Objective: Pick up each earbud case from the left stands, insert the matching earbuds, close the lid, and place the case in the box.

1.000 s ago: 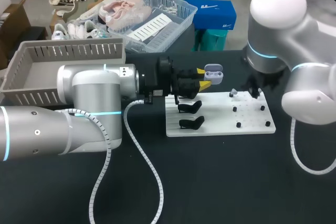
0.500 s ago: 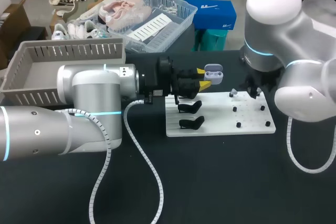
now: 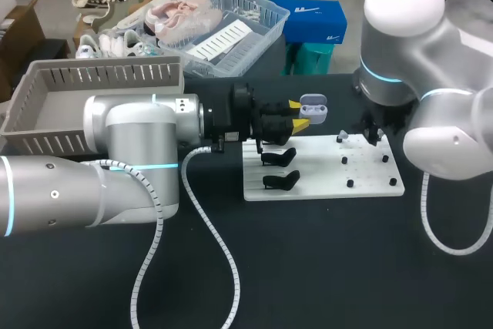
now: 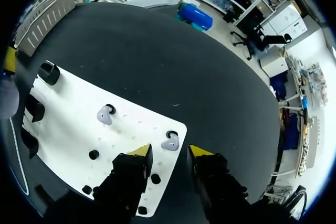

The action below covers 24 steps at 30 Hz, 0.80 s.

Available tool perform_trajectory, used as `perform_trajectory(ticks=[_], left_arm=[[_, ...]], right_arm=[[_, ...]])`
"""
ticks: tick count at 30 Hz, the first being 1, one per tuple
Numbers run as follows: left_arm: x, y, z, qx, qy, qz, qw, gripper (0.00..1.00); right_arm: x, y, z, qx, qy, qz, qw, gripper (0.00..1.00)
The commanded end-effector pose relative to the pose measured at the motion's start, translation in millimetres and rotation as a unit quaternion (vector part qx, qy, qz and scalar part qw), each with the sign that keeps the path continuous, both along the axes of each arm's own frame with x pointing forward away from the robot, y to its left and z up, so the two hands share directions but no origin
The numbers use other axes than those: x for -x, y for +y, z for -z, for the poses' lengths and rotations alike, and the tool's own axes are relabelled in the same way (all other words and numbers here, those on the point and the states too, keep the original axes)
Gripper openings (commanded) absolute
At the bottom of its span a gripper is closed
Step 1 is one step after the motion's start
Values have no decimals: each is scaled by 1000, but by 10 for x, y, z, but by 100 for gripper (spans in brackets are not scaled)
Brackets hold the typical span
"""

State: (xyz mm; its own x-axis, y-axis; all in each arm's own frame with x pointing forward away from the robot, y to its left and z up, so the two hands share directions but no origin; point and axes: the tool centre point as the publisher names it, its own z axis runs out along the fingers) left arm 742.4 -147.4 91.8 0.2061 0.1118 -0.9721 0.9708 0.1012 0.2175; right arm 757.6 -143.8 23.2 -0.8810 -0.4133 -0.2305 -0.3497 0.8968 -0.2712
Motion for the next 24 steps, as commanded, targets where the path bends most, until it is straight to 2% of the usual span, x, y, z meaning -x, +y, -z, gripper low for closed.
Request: perform_trajectory(ticks=[1, 24], left_arm=[[8, -2, 5, 1, -1, -2, 1000, 0], [8, -2, 5, 1, -1, -2, 1000, 0]], right_arm=[[-45, 0, 19, 0, 3, -1, 1000, 39], [-80, -21, 75, -9, 7, -1, 1000, 26]])
